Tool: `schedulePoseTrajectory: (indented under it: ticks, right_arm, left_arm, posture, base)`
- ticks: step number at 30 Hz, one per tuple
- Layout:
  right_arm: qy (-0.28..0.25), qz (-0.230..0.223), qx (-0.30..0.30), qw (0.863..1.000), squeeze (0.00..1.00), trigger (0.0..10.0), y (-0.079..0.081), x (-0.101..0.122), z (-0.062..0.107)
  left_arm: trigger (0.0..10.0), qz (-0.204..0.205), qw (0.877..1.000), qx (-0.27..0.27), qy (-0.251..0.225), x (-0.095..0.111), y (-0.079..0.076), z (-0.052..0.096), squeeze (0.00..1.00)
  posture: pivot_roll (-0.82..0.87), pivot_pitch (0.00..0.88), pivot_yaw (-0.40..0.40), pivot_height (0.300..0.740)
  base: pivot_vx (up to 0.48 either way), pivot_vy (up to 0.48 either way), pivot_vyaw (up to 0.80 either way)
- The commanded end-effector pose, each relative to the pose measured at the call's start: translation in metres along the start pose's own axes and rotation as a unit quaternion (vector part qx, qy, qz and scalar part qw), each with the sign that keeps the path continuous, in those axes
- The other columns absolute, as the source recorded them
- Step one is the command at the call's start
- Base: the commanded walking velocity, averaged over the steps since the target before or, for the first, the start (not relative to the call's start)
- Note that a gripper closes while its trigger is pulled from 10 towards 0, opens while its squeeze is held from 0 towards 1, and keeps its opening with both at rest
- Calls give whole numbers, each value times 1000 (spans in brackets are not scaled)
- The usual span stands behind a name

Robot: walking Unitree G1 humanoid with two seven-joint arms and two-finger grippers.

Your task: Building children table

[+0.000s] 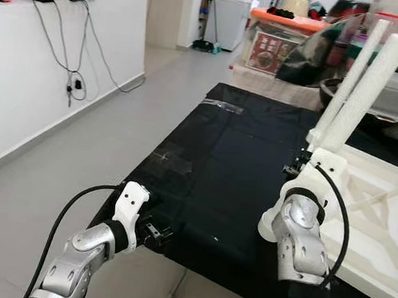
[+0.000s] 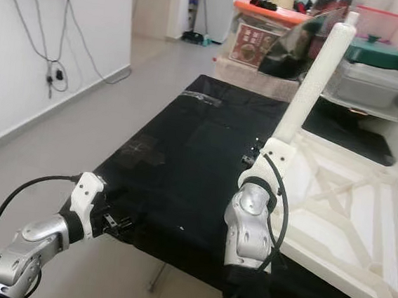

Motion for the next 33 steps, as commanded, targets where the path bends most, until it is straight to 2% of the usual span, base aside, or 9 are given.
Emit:
schedulePoseTrajectory:
  ticks: [1, 3, 4, 9, 10, 20, 22, 24, 33]
  right_arm:
    - [59, 9, -19, 998, 0, 10000, -10, -30, -2]
    - [29, -18, 26, 999, 271, 10000, 8, -14, -4]
    - [5, -43, 64, 997, 1000, 10000, 22, -1, -5]
    - [-33, -105, 202, 973, 1000, 10000, 63, 38, -3]
    - [-56, -109, 285, 951, 0, 10000, 82, 53, 7]
    - [-92, -109, 578, 803, 0, 9569, 143, 70, 77]
    - [-91, -95, 623, 771, 0, 0, 156, 60, 97]
    - [-93, -98, 629, 766, 0, 0, 161, 58, 103]
    - [0, -36, 359, 933, 0, 0, 135, 17, 21]
  left_arm:
    - [10000, -8, 1000, -5, 6, -2, 0, -2, 0]
    - [10000, -8, 1000, -5, 6, -1, 1, -2, 0]
    - [10000, -8, 1000, -6, 5, 0, 0, -3, 0]
    - [10000, -7, 1000, -8, 1, 1, -2, -6, 0]
    - [10000, -7, 1000, -8, 1, 1, -2, -6, 0]
    - [10000, -9, 1000, -1, 4, -1, 1, -1, 0]
    - [10000, -8, 1000, 0, 3, 0, 1, -2, 0]
    - [10000, -8, 1000, 0, 2, 0, 0, -2, 0]
    - [10000, -11, 1000, 10, 4, 0, 7, 5, 0]
  posture:
    - [19, 0, -74, 740]
    - [22, 0, -73, 740]
    - [22, 0, -73, 740]
    - [27, 0, -74, 740]
    - [32, 0, -75, 740]
    - [44, 0, -93, 740]
    - [51, 0, -95, 740]
    - [60, 0, -98, 740]
    - [66, 0, -106, 740]
  base:
    - [0, 0, 0]
    - [0, 0, 0]
    - [0, 0, 0]
    - [0, 0, 0]
    - [0, 0, 0]
    - [0, 0, 0]
    - [0, 0, 0]
    - [0, 0, 0]
    - [0, 0, 0]
Point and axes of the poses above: a point about 5 cm out from each wrist's last joint towards the gripper, its own z axis pointing back from the gripper into the wrist, its own x axis along the axis of the wrist's last joint, y = z × x, the point moved 6 cm from there along -z, pointing out of the wrist towards the gripper, and after that the axes turned 3 degrees about z, right-handed, at the moved point
